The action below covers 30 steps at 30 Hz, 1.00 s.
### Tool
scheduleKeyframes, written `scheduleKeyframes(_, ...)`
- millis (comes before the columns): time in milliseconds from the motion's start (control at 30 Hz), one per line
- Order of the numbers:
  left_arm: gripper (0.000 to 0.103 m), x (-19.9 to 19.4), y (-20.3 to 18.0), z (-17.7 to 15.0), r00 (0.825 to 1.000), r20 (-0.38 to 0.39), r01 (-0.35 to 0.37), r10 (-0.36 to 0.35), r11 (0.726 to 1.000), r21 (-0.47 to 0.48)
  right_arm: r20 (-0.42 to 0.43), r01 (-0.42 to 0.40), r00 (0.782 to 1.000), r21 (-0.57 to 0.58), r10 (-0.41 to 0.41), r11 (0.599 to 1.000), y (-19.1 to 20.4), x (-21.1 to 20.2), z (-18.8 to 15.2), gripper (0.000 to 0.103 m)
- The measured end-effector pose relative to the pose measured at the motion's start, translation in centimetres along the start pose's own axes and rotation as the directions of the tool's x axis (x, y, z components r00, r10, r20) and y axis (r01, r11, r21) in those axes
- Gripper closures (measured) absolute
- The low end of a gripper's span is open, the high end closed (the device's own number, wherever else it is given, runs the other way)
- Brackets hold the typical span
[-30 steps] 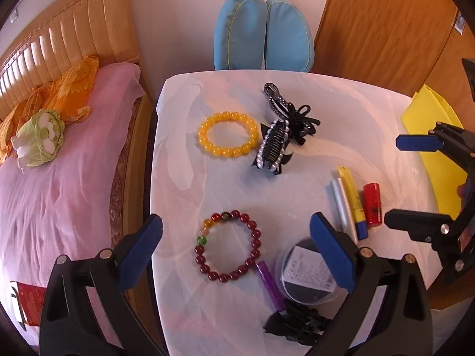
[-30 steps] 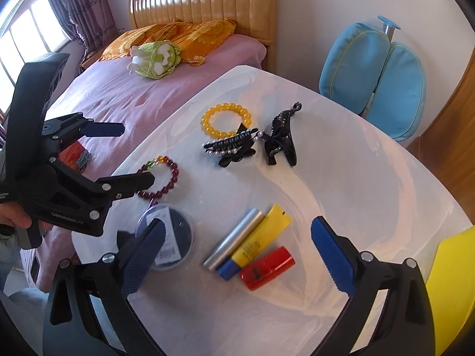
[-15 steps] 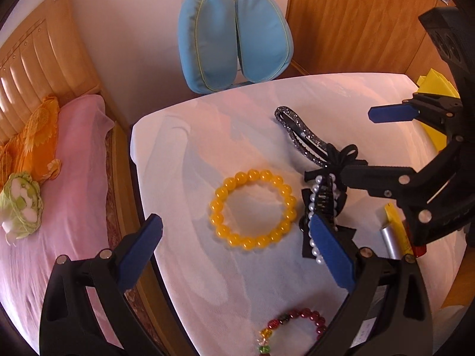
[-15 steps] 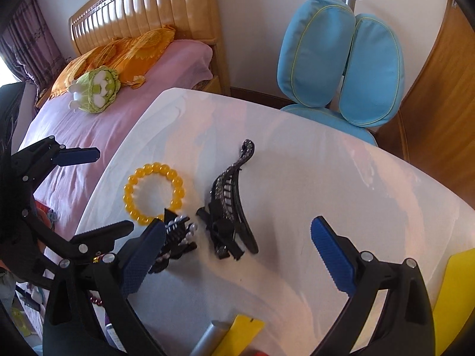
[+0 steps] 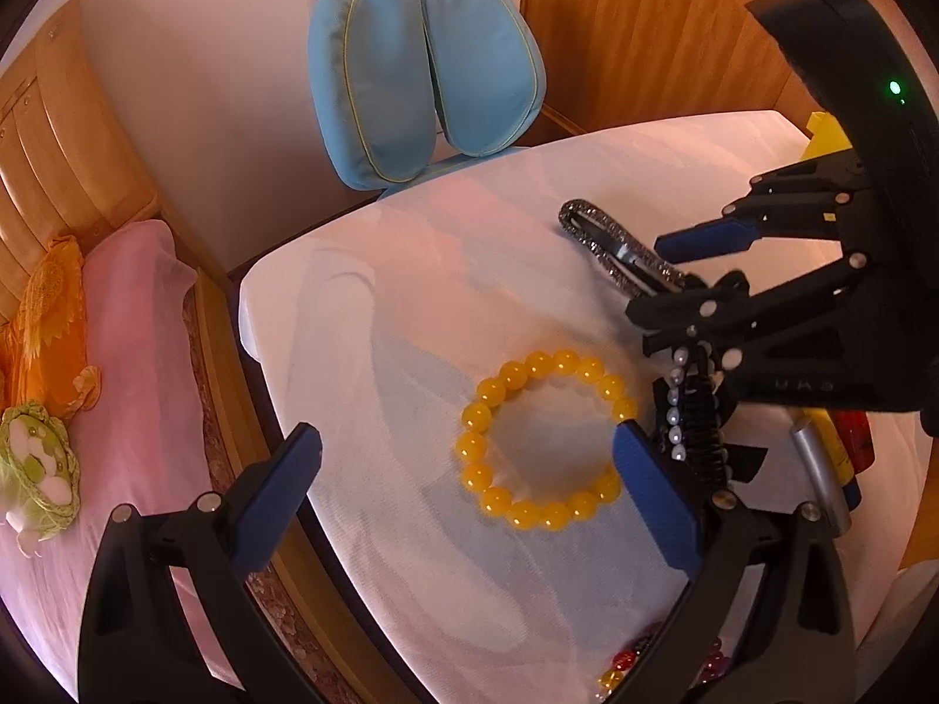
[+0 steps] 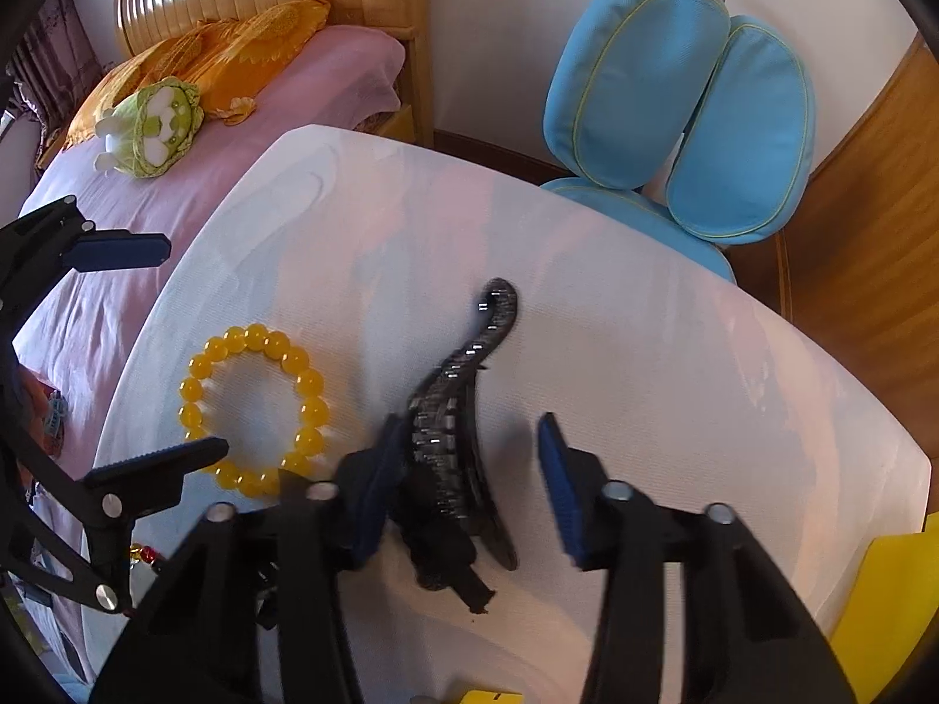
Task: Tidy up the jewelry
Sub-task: 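Grasp the long black rhinestone hair clip with the right gripper, then carry the black hair clip with the right gripper into the yellow bin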
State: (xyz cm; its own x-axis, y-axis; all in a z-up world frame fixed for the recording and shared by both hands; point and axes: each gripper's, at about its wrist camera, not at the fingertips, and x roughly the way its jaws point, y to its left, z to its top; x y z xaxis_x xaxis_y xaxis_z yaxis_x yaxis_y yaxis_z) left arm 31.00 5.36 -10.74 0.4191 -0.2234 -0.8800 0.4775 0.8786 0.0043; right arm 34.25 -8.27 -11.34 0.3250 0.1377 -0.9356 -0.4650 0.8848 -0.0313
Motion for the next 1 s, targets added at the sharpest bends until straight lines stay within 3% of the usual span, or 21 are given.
scheduleKeyframes(100, 0.007, -0.4, 0.4, -0.2, 1.0, 0.001, 0.003, -0.003, 1.0, -0.009, -0.007, 0.007, 1.0, -0.02, -0.007, 1.0, 0.3, -0.5, -0.1, 0.076)
scheduleKeyframes(233, 0.007, -1.5, 0.3, -0.3, 1.0, 0.021, 0.019, -0.018, 0.999, -0.027, 0.046, 0.039, 0.998, -0.036, -0.038, 0.999, -0.1, -2.9, -0.6, 0.076)
scheduleKeyframes(433, 0.007, -3.6, -2.1, -1.1, 0.997, 0.045, 0.063, -0.063, 0.998, 0.0, 0.074, 0.035, 0.997, -0.044, -0.032, 0.998, -0.8, -6.5, -3.4, 0.076)
scheduleKeyframes(700, 0.007, -5.7, -8.4, 1.8, 0.993, 0.094, 0.066, -0.076, 0.992, 0.112, 0.098, 0.071, 0.993, -0.043, -0.066, 0.997, -2.6, -11.2, -9.0, 0.076)
scheduleKeyframes(1000, 0.007, -7.9, -18.8, 5.3, 0.987, 0.128, 0.057, -0.093, 0.965, 0.257, 0.206, 0.092, 0.974, 0.04, -0.098, 0.995, -8.5, -18.0, -15.8, 0.076)
